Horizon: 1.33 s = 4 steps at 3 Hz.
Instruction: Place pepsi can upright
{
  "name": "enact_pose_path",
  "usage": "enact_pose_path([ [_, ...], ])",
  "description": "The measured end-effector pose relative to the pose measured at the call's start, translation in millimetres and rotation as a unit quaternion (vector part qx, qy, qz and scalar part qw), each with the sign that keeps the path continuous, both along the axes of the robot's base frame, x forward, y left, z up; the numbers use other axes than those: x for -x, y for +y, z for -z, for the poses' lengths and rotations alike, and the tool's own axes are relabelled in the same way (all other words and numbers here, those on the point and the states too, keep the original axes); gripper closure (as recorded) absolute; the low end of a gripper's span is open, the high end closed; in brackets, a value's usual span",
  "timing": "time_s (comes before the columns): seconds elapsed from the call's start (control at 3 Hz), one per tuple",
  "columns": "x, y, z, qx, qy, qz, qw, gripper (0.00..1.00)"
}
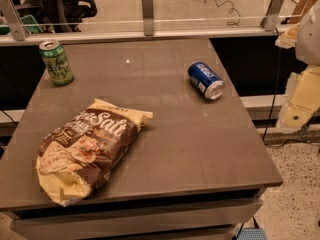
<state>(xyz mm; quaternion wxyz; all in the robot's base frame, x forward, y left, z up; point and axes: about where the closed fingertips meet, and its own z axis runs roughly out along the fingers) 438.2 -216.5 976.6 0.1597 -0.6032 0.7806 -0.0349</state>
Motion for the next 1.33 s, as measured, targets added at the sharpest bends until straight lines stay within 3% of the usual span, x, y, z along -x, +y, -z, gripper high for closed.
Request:
enact_pose_path([
  [0.33,0.0,0.0,0.0,0.0,0.0,0.0,1.0,0.0],
  [0.67,-17.0,24.0,-3.3,0.014,-0.021,-0.027,0.9993,0.0],
  [1.0,-46.7,63.0,-9.4,0.014,-0.051,-0.038,0.9979,0.0],
  [1.33,-74.4,98.7,-1.8,0.001,-0.063,-0.011,0.998,0.0],
])
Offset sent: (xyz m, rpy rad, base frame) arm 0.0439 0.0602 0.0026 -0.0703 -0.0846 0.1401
